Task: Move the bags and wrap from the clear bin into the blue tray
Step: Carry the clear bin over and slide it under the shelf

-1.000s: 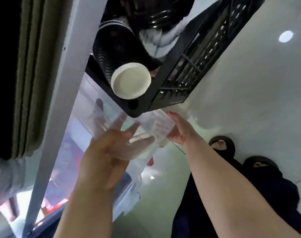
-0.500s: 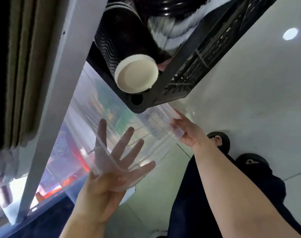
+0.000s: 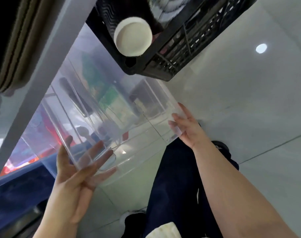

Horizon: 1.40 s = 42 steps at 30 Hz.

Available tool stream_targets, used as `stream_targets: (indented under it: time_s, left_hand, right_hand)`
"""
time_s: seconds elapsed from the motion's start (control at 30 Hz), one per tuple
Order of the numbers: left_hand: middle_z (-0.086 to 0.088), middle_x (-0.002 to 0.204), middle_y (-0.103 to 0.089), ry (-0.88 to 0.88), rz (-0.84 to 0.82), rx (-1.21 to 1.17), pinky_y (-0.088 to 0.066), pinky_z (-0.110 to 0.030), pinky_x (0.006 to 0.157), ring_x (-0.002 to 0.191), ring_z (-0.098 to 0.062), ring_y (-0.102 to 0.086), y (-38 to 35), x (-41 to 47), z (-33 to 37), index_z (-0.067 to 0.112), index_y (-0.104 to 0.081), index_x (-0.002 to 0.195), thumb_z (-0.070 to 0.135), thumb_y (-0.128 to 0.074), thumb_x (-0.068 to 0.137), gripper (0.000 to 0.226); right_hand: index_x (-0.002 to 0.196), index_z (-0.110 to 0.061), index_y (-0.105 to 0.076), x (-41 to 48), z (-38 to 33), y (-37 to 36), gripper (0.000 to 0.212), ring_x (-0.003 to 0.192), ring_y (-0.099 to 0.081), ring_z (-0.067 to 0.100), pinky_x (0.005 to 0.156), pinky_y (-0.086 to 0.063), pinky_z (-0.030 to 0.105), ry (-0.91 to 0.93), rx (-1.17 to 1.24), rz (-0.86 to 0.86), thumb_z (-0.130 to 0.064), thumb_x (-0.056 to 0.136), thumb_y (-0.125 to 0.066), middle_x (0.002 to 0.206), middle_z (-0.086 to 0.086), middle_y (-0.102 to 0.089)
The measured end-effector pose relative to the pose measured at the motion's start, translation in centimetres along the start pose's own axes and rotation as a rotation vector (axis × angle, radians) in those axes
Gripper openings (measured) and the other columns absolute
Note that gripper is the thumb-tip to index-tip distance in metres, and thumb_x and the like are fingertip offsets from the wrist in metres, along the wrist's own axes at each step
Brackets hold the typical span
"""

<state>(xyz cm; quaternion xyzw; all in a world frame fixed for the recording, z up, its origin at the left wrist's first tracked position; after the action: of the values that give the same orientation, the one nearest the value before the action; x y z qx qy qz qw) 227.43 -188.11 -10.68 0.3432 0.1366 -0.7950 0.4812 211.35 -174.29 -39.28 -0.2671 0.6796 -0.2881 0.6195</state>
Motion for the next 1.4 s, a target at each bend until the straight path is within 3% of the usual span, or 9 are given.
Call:
stream_targets:
  time_s: [0.07, 0.23, 0.4, 0.53, 0.7, 0.9, 1.07, 1.27, 1.4]
  left_hand:
    - [-0.023, 0.136, -0.053, -0.028, -0.030, -0.046, -0.044, -0.068, 0.085, 0.121, -0.045, -0.052, 1.7, -0.5, -0.6, 0.046, -0.029, 0.143, -0.014, -0.034, 0.084, 0.084]
    - [-0.025, 0.141, -0.046, -0.036, -0.160, -0.110, -0.050, -0.058, 0.085, 0.124, -0.046, -0.049, 2.6, -1.5, -1.4, 0.058, -0.022, 0.141, -0.016, -0.033, 0.084, 0.094]
    - [-0.023, 0.139, -0.049, 0.011, -0.169, -0.217, -0.056, -0.052, 0.080, 0.122, -0.043, -0.052, 4.2, -3.1, -2.8, 0.059, -0.025, 0.139, -0.014, -0.043, 0.080, 0.096]
    - [-0.026, 0.138, -0.049, 0.017, -0.217, -0.286, -0.056, -0.051, 0.080, 0.122, -0.043, -0.052, 5.8, -4.1, -3.5, 0.058, -0.024, 0.140, -0.007, -0.055, 0.080, 0.094]
    - [-0.025, 0.136, -0.052, 0.024, -0.315, -0.342, -0.058, -0.050, 0.078, 0.122, -0.044, -0.052, 8.1, -5.1, -5.6, 0.056, -0.026, 0.141, -0.011, -0.055, 0.079, 0.096]
    - [-0.023, 0.133, -0.055, 0.017, -0.350, -0.393, -0.057, -0.054, 0.079, 0.120, -0.043, -0.054, 11.6, -6.2, -7.1, 0.056, -0.030, 0.140, -0.013, -0.052, 0.079, 0.094]
    - [-0.021, 0.133, -0.056, 0.041, -0.396, -0.427, -0.056, -0.054, 0.079, 0.119, -0.041, -0.056, 13.6, -7.6, -8.1, 0.055, -0.030, 0.140, -0.008, -0.060, 0.076, 0.094]
    - [-0.022, 0.133, -0.056, 0.105, -0.422, -0.447, -0.058, -0.050, 0.075, 0.121, -0.043, -0.053, 16.2, -8.4, -9.7, 0.056, -0.031, 0.139, -0.003, -0.067, 0.072, 0.097]
    - [-0.022, 0.132, -0.057, 0.138, -0.348, -0.469, -0.056, -0.050, 0.077, 0.120, -0.040, -0.055, 18.3, -9.0, -11.1, 0.054, -0.034, 0.139, -0.010, -0.058, 0.078, 0.092]
  right_hand:
    - [0.123, -0.036, -0.059, -1.5, -0.1, -0.7, 0.060, 0.084, -0.067, 0.019, 0.074, -0.055, 0.029, -0.019, -0.053, 0.045, -0.007, 0.074, -0.079, 0.094, -0.002, -0.070]
    - [0.127, -0.031, -0.057, -5.6, -1.0, -2.0, 0.056, 0.105, -0.062, 0.027, 0.081, -0.055, 0.042, -0.100, -0.301, 0.123, -0.002, 0.081, -0.071, 0.121, 0.005, -0.060]
    - [0.113, -0.031, -0.061, -8.8, -1.5, -3.6, 0.055, 0.077, -0.071, 0.023, 0.057, -0.057, 0.033, -0.155, -0.332, 0.269, 0.016, 0.085, -0.051, 0.105, 0.007, -0.066]
    - [0.135, -0.025, -0.048, -11.2, -0.1, -4.5, 0.059, 0.096, -0.063, 0.025, 0.075, -0.055, 0.045, -0.115, -0.493, 0.288, 0.014, 0.090, -0.046, 0.113, 0.006, -0.060]
    - [0.141, -0.020, -0.039, -14.1, 2.1, -4.8, 0.065, 0.073, -0.053, 0.015, 0.039, -0.049, 0.022, -0.090, -0.409, 0.337, 0.018, 0.088, -0.040, 0.095, 0.002, -0.051]
    - [0.135, -0.025, -0.047, -16.9, 4.7, -6.2, 0.066, 0.075, -0.052, 0.015, 0.050, -0.054, 0.030, -0.008, -0.481, 0.402, 0.017, 0.085, -0.042, 0.087, -0.001, -0.050]
    - [0.101, -0.036, -0.067, -20.3, 6.8, -6.8, 0.059, 0.073, -0.063, 0.014, 0.076, -0.054, 0.048, 0.048, -0.450, 0.402, 0.016, 0.083, -0.047, 0.096, -0.001, -0.055]
    - [0.139, -0.032, -0.040, -23.1, 9.2, -7.7, 0.070, 0.101, -0.054, 0.020, 0.093, -0.046, 0.054, 0.111, -0.454, 0.562, 0.015, 0.088, -0.045, 0.127, 0.002, -0.046]
    - [0.136, -0.032, -0.041, -24.2, 10.6, -9.0, 0.064, 0.102, -0.051, 0.021, 0.104, -0.035, 0.059, 0.145, -0.480, 0.560, 0.014, 0.091, -0.043, 0.124, -0.001, -0.047]
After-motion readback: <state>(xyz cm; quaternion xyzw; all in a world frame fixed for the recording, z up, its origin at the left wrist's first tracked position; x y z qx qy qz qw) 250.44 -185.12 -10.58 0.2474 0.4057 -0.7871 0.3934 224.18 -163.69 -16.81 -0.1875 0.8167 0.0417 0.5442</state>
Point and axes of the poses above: each hand's wrist, its own x-axis towards the middle knuckle, its own y-axis out of the back of the hand, z = x × y, the point moved 5 cm from there along x, towards the middle knuckle
